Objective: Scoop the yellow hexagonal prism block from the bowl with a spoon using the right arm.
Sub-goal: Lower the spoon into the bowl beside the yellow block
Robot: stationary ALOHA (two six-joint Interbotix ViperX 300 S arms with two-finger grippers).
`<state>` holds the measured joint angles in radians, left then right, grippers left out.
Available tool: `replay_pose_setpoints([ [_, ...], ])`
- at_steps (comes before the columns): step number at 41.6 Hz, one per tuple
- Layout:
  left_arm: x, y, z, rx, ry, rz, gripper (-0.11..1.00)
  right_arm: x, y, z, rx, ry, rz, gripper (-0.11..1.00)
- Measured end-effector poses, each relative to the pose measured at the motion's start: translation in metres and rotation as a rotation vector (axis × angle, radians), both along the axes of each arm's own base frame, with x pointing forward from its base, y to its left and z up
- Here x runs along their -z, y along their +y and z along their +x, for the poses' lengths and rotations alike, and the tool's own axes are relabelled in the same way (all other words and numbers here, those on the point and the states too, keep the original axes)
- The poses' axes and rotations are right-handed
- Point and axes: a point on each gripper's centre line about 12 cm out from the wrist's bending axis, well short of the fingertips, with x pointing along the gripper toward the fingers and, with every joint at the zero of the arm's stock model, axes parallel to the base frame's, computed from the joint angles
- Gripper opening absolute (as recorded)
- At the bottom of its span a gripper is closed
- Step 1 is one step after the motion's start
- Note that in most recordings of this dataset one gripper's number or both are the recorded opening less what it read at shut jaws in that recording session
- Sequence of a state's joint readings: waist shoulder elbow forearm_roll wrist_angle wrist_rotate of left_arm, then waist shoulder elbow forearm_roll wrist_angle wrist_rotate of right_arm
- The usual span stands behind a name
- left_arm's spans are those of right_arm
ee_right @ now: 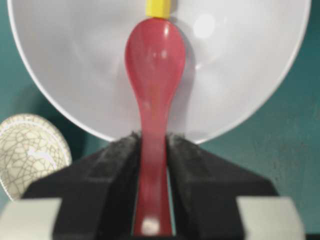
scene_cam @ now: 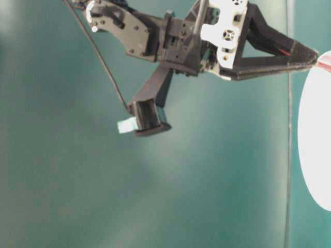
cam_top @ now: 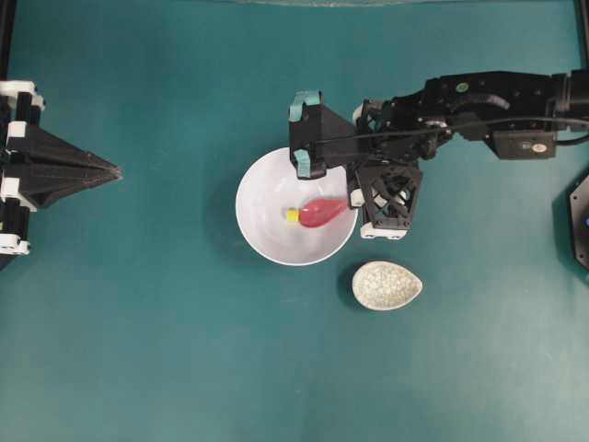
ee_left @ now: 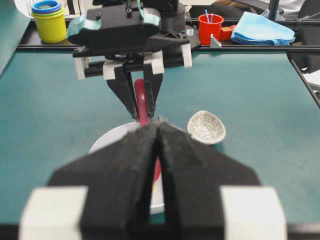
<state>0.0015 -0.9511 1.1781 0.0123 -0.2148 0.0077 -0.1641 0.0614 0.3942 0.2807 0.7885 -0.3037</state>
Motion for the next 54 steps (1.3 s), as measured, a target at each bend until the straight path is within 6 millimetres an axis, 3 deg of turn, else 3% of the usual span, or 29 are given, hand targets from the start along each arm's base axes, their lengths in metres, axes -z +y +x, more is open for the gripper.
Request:
replay_pose_setpoints([
  [54,0.001,0.000,0.000,0.000,0.003,0.001,0.00,-0.003,-0.002,0.029,0.036,-0.130,-0.025,0.24],
])
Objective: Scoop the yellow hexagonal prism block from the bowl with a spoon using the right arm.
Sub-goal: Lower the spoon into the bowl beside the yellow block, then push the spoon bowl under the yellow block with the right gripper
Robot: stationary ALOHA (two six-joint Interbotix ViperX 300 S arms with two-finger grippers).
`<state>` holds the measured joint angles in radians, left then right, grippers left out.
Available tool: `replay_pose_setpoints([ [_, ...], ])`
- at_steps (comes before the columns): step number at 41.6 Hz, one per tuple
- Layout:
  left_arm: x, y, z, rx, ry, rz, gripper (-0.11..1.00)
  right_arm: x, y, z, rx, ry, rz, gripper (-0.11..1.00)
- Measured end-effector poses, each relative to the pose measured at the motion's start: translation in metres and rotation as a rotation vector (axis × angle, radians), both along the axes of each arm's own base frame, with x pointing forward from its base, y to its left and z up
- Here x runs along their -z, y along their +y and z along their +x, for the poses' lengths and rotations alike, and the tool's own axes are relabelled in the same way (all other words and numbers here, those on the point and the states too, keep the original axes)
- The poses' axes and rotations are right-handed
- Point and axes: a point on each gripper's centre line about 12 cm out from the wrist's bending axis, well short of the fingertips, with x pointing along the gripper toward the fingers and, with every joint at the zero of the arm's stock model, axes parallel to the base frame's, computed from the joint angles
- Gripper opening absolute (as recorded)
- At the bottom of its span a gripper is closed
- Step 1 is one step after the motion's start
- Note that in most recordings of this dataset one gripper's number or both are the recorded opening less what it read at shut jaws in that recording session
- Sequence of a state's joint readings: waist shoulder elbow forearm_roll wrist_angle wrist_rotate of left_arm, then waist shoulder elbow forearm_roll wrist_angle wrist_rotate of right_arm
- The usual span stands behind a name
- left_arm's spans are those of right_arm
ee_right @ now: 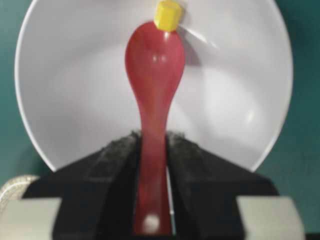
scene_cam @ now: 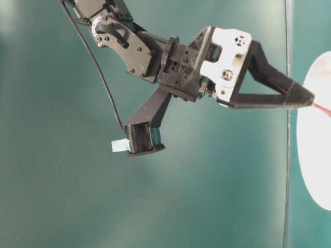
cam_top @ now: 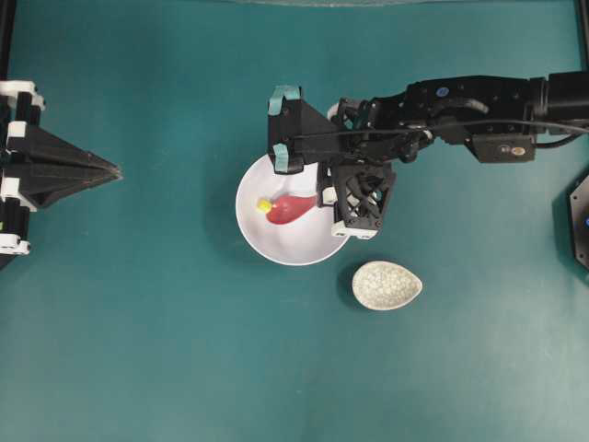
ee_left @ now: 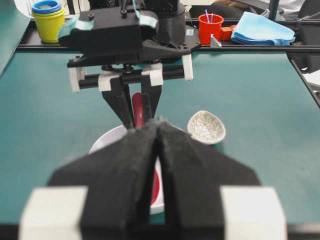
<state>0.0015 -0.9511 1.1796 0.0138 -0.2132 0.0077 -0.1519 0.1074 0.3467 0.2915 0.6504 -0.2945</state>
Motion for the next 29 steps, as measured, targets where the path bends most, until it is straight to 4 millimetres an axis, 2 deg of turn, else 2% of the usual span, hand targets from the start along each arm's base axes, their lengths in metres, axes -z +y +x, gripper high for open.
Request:
replay_pose_setpoints([
  [29,-0.0008,0.0000,0.0001,0.000,-0.003,0.000,0.00,-0.0054,0.0013,0.0096,0.012,-0.086,-0.023,0.24],
])
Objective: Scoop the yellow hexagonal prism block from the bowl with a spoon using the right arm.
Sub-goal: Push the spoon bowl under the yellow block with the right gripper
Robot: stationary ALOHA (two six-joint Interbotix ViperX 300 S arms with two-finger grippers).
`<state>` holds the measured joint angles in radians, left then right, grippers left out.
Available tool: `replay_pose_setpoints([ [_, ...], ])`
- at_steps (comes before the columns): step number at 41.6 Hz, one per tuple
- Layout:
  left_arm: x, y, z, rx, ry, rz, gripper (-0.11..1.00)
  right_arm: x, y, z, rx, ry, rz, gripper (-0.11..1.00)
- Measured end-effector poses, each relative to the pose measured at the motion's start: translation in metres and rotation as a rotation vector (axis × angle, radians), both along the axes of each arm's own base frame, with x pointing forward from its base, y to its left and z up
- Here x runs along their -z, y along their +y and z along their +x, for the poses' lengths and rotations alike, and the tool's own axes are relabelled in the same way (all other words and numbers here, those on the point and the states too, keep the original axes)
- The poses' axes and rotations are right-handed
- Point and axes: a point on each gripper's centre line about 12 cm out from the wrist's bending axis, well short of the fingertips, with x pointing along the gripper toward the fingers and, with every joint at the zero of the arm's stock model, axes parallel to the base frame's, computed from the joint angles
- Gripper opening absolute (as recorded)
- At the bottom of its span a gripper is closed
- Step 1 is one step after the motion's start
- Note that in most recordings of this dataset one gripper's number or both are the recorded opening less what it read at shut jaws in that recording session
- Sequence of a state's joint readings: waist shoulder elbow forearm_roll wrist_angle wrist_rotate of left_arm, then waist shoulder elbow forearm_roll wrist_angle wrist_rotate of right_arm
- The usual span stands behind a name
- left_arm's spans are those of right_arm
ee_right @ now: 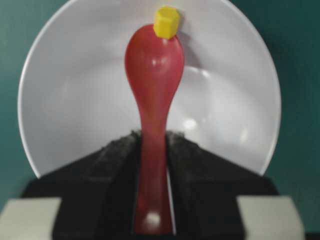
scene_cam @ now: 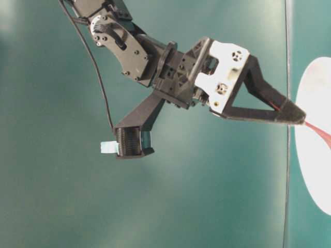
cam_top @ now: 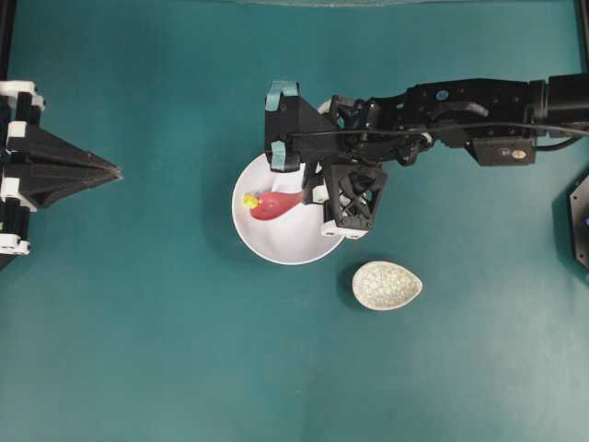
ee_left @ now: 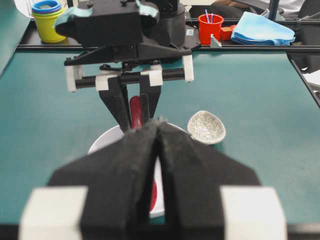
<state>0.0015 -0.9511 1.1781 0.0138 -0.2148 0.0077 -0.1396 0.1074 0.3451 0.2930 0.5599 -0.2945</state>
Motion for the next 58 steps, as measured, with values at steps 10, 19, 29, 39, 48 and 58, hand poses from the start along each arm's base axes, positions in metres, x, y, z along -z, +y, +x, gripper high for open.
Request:
replay_pose_setpoints([
  [10,0.001,0.000,0.000,0.000,0.002,-0.001,0.00,0.000,0.000,0.002,0.006,-0.018,-0.005,0.24],
  [19,0.000,0.000,0.000,0.000,-0.002,0.000,0.00,0.001,0.002,0.002,0.008,-0.038,-0.011,0.24],
  [29,0.000,0.000,0.000,0.000,-0.002,-0.001,0.00,0.000,0.003,0.004,0.008,-0.057,-0.017,0.24],
  [39,-0.001,0.000,0.000,0.000,-0.003,-0.001,0.00,0.000,0.004,0.005,0.007,-0.062,-0.017,0.24],
  [48,-0.001,0.000,0.000,0.000,-0.003,-0.003,0.00,0.001,0.006,0.005,0.004,-0.069,-0.020,0.24],
  [58,0.000,0.000,0.000,0.000,-0.002,-0.001,0.00,0.009,0.007,0.000,0.028,-0.087,-0.010,0.24],
])
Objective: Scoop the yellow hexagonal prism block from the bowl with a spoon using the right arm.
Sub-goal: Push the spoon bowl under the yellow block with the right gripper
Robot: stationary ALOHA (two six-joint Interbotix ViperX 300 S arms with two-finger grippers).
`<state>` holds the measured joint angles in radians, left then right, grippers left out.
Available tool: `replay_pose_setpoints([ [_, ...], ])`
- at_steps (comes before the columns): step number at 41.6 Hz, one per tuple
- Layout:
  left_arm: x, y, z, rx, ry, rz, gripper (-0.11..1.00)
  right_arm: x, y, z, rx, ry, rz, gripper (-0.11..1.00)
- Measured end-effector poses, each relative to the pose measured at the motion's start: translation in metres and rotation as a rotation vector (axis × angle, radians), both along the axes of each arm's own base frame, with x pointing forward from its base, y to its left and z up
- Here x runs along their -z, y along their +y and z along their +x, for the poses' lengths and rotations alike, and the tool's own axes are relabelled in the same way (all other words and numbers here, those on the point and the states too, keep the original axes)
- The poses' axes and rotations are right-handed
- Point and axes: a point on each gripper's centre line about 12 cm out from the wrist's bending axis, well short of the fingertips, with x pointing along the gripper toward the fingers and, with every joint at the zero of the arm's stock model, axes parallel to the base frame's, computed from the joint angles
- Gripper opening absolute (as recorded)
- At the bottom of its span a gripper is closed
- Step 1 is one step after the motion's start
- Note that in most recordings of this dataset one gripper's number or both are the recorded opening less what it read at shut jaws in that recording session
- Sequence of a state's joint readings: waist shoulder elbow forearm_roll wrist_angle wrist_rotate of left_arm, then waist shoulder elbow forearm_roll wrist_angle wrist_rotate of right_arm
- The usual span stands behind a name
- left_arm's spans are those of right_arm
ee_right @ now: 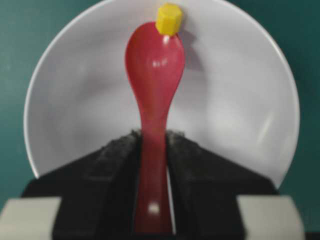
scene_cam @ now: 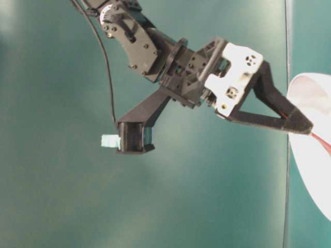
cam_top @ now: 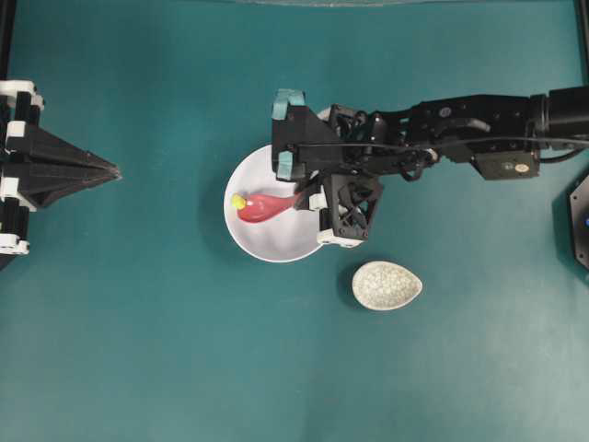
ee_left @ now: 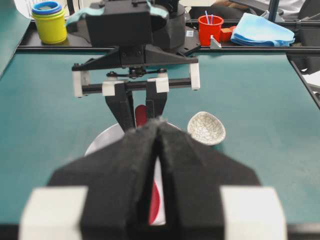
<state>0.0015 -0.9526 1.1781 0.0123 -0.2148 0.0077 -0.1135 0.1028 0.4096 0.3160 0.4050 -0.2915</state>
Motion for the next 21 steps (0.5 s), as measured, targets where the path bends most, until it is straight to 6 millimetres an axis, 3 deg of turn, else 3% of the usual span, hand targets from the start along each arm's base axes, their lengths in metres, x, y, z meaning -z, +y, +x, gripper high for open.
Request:
replay_pose_setpoints([
  [21,0.0002,0.0000,0.0000,0.000,0.002,-0.002,0.00,-0.0030,-0.0015,-0.0085,0.045,-0.072,0.003,0.24],
])
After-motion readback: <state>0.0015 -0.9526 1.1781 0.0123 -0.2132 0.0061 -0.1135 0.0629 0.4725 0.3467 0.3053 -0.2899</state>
